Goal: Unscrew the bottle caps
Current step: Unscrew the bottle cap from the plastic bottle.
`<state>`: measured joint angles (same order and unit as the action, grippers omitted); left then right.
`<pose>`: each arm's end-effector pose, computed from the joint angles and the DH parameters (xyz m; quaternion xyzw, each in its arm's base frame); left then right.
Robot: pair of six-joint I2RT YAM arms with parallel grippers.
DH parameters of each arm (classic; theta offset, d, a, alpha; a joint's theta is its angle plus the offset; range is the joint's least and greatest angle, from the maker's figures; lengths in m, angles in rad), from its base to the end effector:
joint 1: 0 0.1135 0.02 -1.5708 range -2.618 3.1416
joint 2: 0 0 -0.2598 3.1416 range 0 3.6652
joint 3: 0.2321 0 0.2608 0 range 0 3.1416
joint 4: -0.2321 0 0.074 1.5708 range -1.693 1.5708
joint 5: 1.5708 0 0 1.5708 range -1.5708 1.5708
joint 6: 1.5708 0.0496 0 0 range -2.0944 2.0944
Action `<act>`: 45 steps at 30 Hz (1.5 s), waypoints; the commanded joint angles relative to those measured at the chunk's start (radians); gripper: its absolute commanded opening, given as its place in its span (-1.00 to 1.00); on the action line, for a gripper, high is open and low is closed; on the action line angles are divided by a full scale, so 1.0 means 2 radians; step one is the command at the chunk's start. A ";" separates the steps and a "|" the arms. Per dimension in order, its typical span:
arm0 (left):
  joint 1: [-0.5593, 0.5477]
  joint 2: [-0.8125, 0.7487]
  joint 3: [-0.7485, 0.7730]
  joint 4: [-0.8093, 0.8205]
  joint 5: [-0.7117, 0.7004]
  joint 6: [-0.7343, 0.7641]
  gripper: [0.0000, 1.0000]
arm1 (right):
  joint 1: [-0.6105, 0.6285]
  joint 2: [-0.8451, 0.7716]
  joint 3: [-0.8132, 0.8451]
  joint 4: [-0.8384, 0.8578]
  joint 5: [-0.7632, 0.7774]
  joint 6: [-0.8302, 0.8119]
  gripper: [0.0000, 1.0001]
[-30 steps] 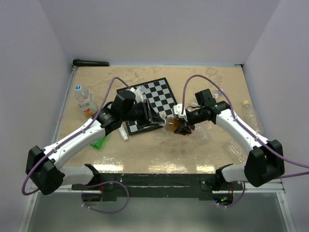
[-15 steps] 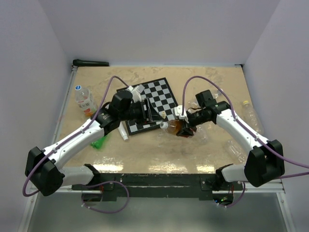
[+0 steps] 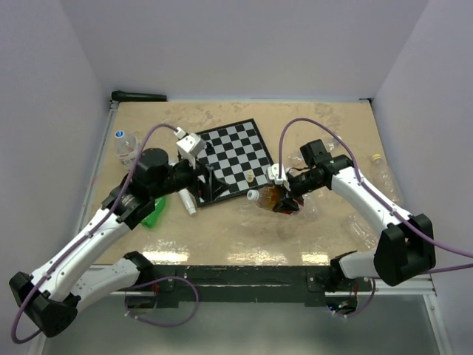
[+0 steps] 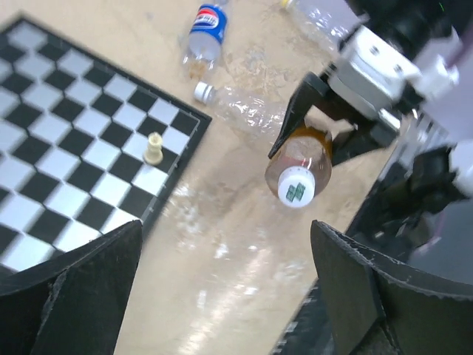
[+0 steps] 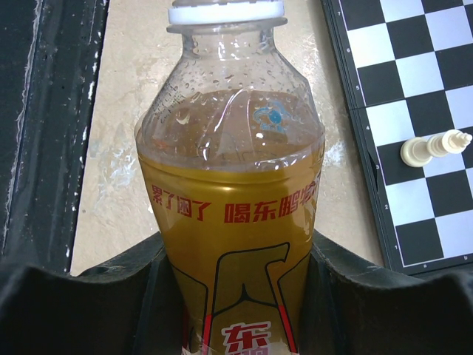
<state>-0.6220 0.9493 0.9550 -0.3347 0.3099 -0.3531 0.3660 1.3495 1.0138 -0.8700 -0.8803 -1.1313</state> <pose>0.1837 -0.1503 0.3470 0.1967 0.7843 -0.3802 0.4490 0.2292 0.1288 0.2414 -0.6622 0.5991 0.3274 0.3088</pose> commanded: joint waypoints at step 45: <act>-0.072 0.121 -0.069 0.262 0.238 0.381 0.36 | -0.001 0.005 0.002 -0.010 -0.007 -0.015 -0.86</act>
<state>-0.7475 1.1851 0.7895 0.1120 0.7528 0.4267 0.3660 1.3548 1.0138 -0.8787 -0.8803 -1.1458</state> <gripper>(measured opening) 0.698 0.505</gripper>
